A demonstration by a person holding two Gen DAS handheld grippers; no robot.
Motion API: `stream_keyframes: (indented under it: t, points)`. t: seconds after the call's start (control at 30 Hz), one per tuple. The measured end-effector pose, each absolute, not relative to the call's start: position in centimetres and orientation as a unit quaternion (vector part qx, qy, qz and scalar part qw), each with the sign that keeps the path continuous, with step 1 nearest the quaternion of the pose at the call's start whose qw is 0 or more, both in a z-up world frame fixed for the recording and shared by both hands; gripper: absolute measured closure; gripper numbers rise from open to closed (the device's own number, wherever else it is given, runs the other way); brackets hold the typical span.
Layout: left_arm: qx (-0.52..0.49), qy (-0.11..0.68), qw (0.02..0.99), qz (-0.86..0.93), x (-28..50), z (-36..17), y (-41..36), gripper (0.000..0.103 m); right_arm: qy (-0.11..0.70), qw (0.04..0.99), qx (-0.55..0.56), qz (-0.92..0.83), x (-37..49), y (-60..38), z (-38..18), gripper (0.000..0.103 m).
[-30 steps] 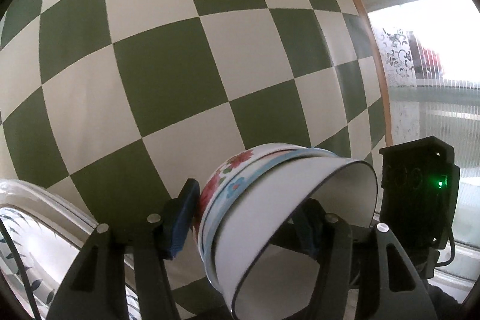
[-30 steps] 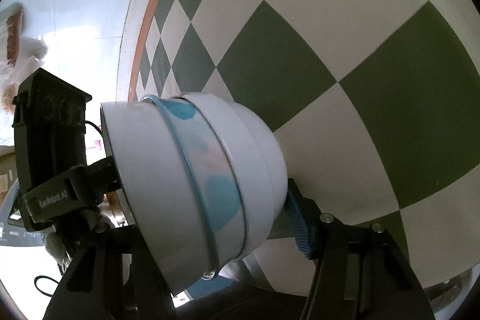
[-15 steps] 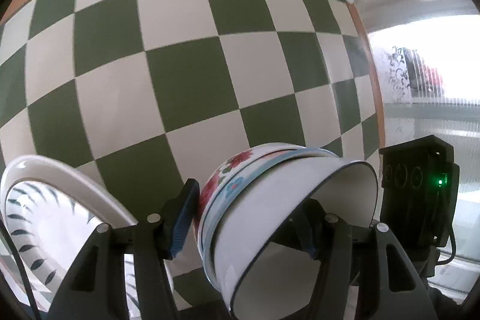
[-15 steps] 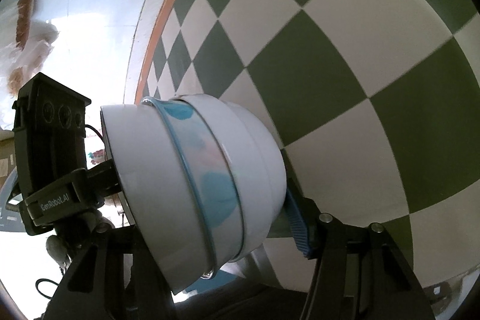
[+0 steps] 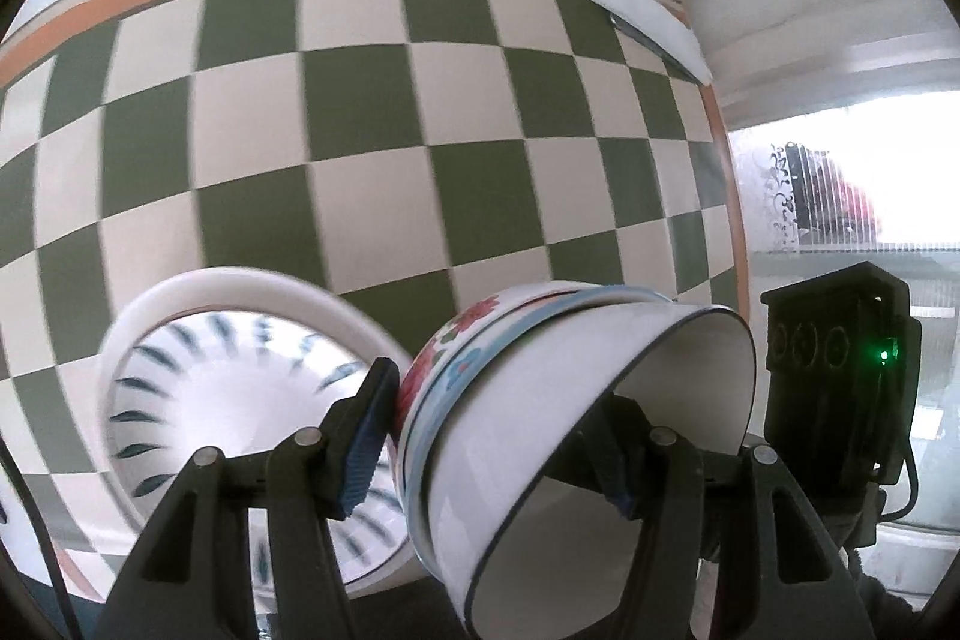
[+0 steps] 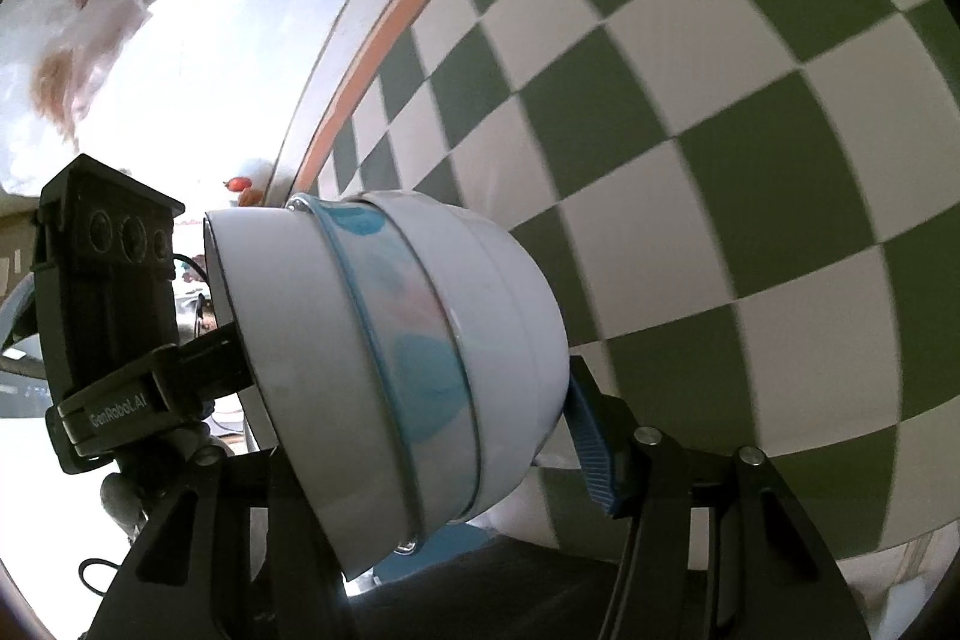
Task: Organize plates and bowls
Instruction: 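Lift the bowl stack with both tools and lower it onto the plate stack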
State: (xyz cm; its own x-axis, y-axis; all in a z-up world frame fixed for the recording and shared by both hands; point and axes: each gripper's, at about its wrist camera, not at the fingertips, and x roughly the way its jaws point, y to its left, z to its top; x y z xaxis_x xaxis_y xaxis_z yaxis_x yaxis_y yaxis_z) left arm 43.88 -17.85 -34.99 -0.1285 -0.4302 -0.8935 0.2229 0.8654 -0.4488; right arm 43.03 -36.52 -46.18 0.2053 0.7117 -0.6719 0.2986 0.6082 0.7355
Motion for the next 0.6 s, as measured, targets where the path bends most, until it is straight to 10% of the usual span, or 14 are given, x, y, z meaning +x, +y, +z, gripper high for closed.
stream_keyframes:
  t: [0.6]
  points:
    - [-0.125,0.72,0.653,-0.198,43.7,-37.9,-6.6,0.046,0.649,0.632,0.375,0.196,42.0,-27.3,-47.7,0.047]
